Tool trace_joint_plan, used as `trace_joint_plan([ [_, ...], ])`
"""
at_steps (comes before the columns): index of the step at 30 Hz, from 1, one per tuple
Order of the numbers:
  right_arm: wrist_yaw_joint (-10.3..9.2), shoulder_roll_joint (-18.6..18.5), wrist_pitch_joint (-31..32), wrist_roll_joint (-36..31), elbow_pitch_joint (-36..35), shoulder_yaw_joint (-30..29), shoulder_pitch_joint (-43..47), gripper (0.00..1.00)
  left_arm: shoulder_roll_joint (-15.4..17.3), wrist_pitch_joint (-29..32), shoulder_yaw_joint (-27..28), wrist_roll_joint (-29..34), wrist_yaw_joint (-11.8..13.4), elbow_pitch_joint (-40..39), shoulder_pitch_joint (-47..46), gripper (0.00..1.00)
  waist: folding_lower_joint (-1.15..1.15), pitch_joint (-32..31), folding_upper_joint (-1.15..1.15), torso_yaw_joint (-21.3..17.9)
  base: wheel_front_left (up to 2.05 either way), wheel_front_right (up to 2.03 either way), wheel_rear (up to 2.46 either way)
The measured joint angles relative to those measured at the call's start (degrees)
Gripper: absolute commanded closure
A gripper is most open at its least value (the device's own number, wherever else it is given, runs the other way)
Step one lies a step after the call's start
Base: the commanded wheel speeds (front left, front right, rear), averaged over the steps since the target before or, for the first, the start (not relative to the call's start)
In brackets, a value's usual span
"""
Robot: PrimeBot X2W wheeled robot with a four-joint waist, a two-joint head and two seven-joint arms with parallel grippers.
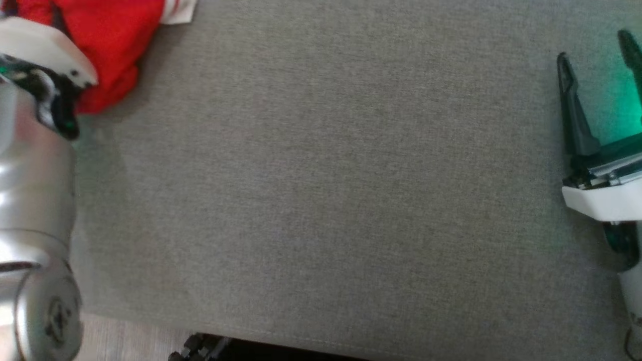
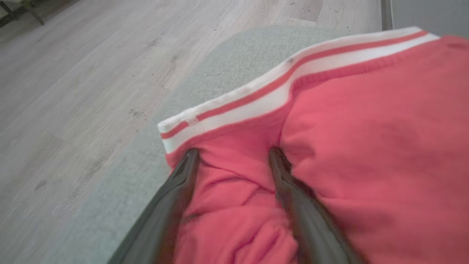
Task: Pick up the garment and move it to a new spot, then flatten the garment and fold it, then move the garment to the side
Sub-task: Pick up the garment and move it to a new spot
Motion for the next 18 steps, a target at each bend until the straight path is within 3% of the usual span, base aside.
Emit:
trace_joint_plan([
  [1,0.01,-0.03,-0.14,0.00,-0.45,0.00,-0.15,0.00,0.35,-0.65,0.00,-0.08,-0.40,0.57,-0.79,0.25,0.00,0.51,0.00,-0.29,0.00,0.00,0.00],
  [2,0.01,-0.03,-0.42,-0.01,-0.66,0.00,-0.34,0.00,0.56,-1.91,-0.04,-0.09,-0.54,0.91,-1.37,0.92,0.00,0.89,0.00,-0.53,0.00,0.00,0.00],
  [3,0.01,-0.02,-0.43,-0.04,-0.70,0.08,-0.62,0.00,0.67,-3.41,-0.20,-0.03,-0.70,1.09,-1.52,1.00,0.01,1.07,0.00,-0.74,0.00,0.00,0.00],
  [11,0.00,0.98,-0.10,-0.05,3.94,1.19,-2.02,0.00,1.15,-12.27,-4.33,3.77,-0.38,2.02,-1.41,1.00,0.02,-2.84,0.00,-1.08,0.00,0.00,0.00],
  [18,0.00,6.64,0.65,0.49,8.32,2.58,2.09,0.00,1.80,-14.96,-9.48,6.79,-2.43,-3.05,-5.13,1.00,0.02,-11.43,0.00,-2.98,0.00,0.00,0.00],
])
